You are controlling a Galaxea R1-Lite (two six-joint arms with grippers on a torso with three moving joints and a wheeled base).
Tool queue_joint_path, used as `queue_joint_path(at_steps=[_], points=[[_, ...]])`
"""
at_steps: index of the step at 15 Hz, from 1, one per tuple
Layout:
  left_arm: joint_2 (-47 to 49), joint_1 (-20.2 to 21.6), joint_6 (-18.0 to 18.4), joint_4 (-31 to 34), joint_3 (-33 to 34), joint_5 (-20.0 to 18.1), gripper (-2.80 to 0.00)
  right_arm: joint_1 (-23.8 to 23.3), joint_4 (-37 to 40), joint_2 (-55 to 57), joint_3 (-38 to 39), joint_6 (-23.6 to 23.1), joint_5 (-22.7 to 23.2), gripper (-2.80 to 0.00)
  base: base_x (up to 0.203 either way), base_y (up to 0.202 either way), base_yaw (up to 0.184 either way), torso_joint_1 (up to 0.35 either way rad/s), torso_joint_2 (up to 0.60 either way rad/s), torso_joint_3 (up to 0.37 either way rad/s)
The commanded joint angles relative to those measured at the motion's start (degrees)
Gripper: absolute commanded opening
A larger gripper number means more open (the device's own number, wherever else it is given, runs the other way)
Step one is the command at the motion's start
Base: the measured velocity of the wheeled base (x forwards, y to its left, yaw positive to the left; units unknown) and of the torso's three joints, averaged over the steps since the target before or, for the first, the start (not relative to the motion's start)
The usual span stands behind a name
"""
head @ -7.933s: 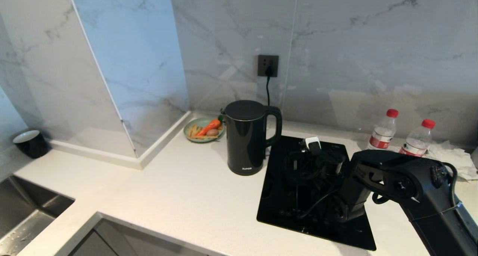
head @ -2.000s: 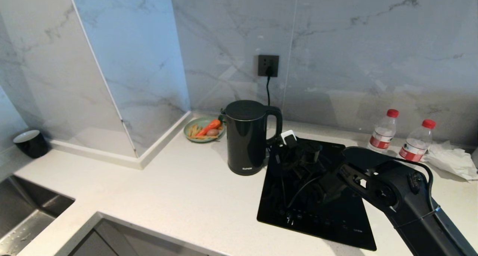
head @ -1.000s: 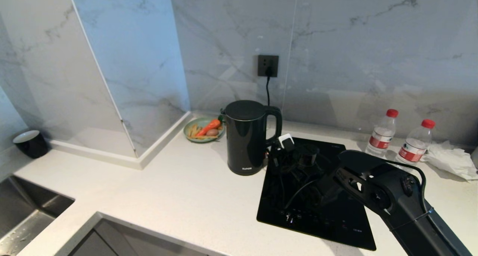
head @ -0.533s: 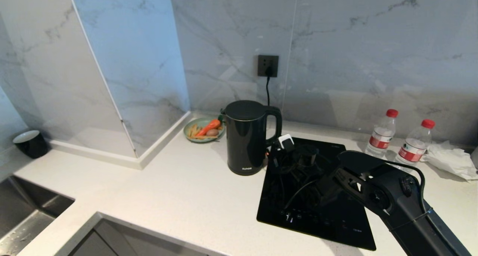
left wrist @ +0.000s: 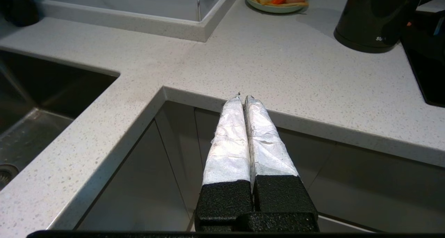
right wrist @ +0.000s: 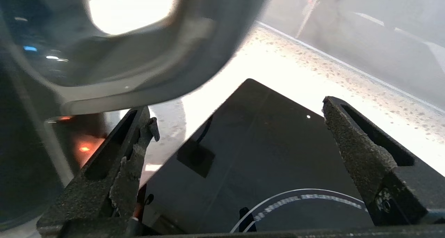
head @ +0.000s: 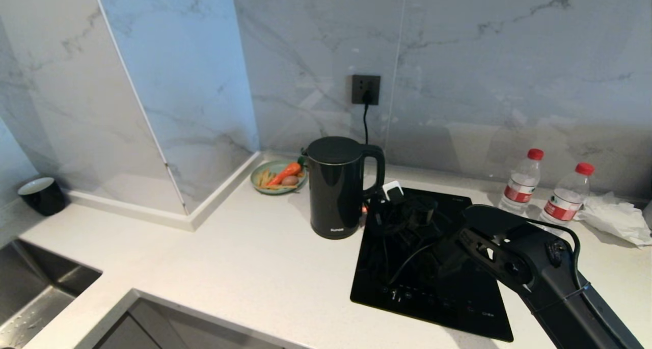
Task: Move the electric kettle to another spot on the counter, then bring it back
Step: Finish boiling water
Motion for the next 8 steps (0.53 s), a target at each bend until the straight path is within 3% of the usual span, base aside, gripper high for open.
queue_joint_path(at_steps=[1, 8], points=[[0.0, 0.0, 0.0, 0.0, 0.0, 0.0, -2.8, -0.5, -0.5, -0.2, -0.2, -0.1, -0.1, 0.0, 0.0, 0.0, 0.0, 0.0, 0.0, 0.0], [0.0, 0.0, 0.0, 0.0, 0.0, 0.0, -2.8, -0.5, 0.8, -0.1, 1.4, 0.4, -0.1, 0.0, 0.0, 0.0, 0.0, 0.0, 0.0, 0.0]])
